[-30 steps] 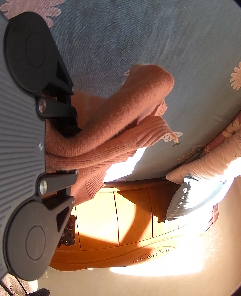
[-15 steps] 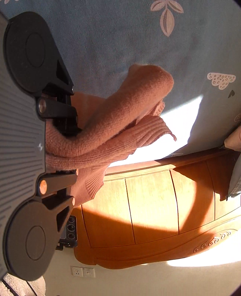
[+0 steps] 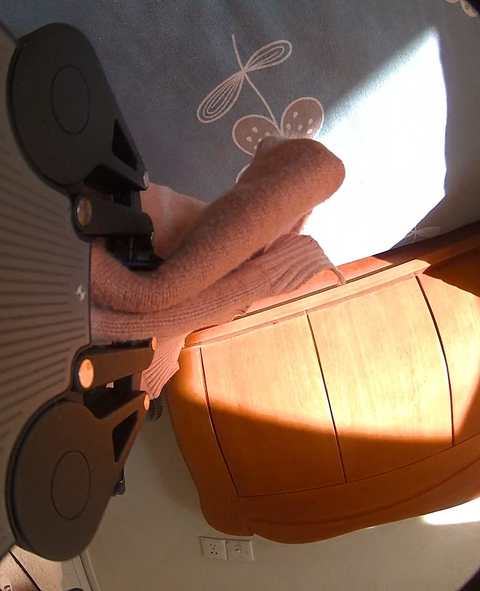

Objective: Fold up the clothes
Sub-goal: 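Carry the held edge over the sweater body with both grippers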

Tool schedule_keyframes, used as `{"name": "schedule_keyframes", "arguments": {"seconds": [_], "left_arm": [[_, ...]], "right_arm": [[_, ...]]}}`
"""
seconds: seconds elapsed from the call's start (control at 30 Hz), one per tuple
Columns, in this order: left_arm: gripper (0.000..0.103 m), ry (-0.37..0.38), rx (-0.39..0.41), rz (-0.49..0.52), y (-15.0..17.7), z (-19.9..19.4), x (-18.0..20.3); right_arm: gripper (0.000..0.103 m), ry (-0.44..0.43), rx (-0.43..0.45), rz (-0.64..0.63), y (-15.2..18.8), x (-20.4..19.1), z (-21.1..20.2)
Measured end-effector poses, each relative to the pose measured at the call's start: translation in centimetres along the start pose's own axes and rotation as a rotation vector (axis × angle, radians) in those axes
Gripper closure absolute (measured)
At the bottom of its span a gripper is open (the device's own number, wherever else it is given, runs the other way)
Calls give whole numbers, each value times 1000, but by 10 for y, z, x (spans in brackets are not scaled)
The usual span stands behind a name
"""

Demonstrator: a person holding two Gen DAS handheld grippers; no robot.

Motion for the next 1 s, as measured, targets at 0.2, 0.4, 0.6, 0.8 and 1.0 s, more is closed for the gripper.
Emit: {"name": "schedule_keyframes", "arguments": {"seconds": [0.2, 0.4, 0.6, 0.8, 1.0], "left_arm": [[85, 4, -21, 65, -47, 40, 18], [85, -31, -64, 169, -88, 76, 34], [85, -98, -96, 220, -111, 98, 19], [85, -171, -68, 234, -128, 113, 5], [85, -305, -56, 353, -140, 126, 8]], "right_arm": [[80, 6, 121, 20, -10, 18, -3], [80, 55, 204, 41, -10, 32, 6], [80, 170, 190, -6, 0, 51, 9], [80, 229, 199, 53, 15, 88, -8], [80, 255, 208, 114, 25, 110, -21]]}}
Point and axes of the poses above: each gripper's, at about its wrist camera, not at the fingertips, and z roughly the way its jaws point, x to its right, y to its underside, the point moved 1 cm from there along z, roughly the way its jaws point, and after that the axes turned 8 degrees about -y, right-handed, at the moved point
